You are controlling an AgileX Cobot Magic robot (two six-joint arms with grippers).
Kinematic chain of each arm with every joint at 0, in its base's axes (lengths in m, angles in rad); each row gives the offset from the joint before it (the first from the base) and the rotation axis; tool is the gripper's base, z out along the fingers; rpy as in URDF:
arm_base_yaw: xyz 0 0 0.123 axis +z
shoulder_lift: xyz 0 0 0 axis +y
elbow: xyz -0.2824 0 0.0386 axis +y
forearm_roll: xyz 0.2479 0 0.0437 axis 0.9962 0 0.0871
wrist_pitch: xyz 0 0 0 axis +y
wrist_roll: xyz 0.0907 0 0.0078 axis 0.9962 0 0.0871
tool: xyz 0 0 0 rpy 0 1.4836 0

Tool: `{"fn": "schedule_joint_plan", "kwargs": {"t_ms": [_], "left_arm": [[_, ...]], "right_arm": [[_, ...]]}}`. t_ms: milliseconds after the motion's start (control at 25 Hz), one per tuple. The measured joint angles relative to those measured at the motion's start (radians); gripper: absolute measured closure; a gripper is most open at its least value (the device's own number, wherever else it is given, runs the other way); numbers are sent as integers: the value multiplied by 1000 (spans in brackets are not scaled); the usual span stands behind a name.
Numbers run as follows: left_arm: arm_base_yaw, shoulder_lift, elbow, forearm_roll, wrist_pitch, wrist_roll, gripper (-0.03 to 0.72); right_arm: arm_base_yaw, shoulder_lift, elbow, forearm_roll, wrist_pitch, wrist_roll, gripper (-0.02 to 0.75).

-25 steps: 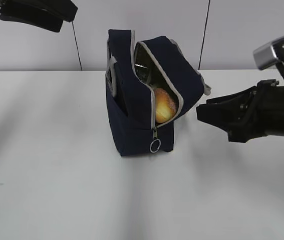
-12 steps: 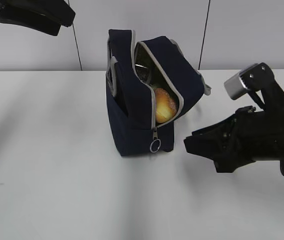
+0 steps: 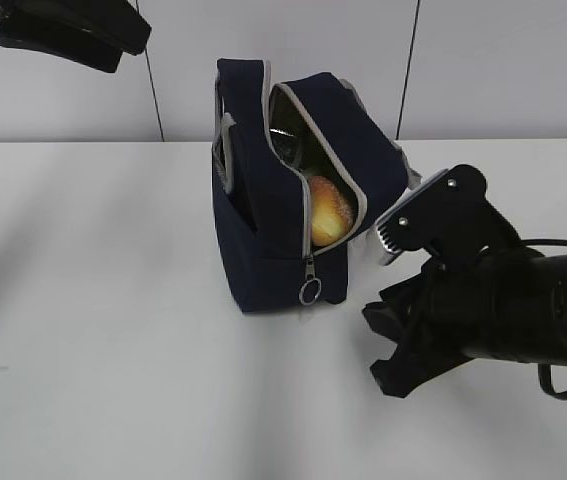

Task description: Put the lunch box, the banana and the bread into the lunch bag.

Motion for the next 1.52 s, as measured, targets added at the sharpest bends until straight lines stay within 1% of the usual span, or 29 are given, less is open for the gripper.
{"fn": "schedule_joint_plan", "kwargs": {"t_ms": [80, 160, 280, 360, 480, 560, 600, 640, 720, 800, 840, 920, 1080, 1160, 1280, 1360, 1400, 1480, 1520], "left_arm": [[0, 0, 0, 1, 0, 0, 365], [-2, 0, 0, 1, 0, 0, 365], [-2, 0, 0, 2, 0, 0, 365], [-2, 0, 0, 2, 0, 0, 365], [-2, 0, 0, 2, 0, 0, 365], [-2, 0, 0, 2, 0, 0, 365], [-2, 0, 0, 2, 0, 0, 366], [-2, 0, 0, 2, 0, 0, 367], [-2, 0, 0, 2, 0, 0, 367], [-2, 0, 0, 2, 0, 0, 367], [-2, 0, 0, 2, 0, 0, 367], [-2, 0, 0, 2, 0, 0, 367], [-2, 0, 0, 3, 1, 0, 367], [-2, 0, 0, 3, 1, 0, 367], [-2, 0, 0, 5, 1, 0, 369], [-2, 0, 0, 5, 1, -1, 370], [-2, 0, 0, 5, 1, -1, 370], [-2, 0, 0, 5, 1, -1, 370], [-2, 0, 0, 5, 1, -1, 370]], "right_arm": [[33, 0, 4, 31, -8, 0, 551], [41, 0, 8, 65, -46, 2, 550], [47, 0, 9, 118, -150, 8, 549], [73, 0, 10, 127, -211, 10, 549], [152, 0, 10, 123, -332, 28, 549], [222, 0, 17, 69, -453, 118, 549], [262, 0, 30, 17, -499, 209, 549], [298, 0, 49, -75, -542, 330, 549], [344, 0, 93, -311, -587, 616, 549], [351, 4, 145, -572, -614, 894, 548], [351, 9, 165, -659, -635, 1010, 541], [351, 30, 199, -734, -652, 1140, 503], [331, 67, 215, -770, -635, 1218, 343], [298, 74, 216, -848, -615, 1274, 287], [208, 78, 217, -1070, -605, 1421, 263], [116, 85, 217, -1272, -606, 1546, 258], [74, 92, 217, -1400, -615, 1632, 257], [-23, 119, 217, -1641, -667, 1821, 256], [-68, 141, 217, -1751, -708, 1887, 256]]}}
